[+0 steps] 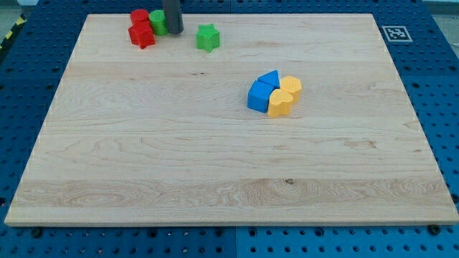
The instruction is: Move the green star to the left a bit
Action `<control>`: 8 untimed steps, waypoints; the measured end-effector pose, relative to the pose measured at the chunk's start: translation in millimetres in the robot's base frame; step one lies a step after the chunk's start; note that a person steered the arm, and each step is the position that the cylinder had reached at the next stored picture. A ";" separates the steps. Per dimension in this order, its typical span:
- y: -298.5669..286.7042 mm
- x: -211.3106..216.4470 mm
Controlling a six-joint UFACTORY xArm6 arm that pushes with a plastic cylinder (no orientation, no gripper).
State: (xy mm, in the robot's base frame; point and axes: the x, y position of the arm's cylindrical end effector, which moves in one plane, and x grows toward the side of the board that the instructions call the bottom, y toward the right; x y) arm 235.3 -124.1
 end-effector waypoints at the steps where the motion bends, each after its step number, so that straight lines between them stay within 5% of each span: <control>1: -20.5 -0.2; 3: -2.0 -0.2; 6: 168.3 19.4; 8: 149.3 33.7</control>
State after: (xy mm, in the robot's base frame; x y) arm 269.0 25.2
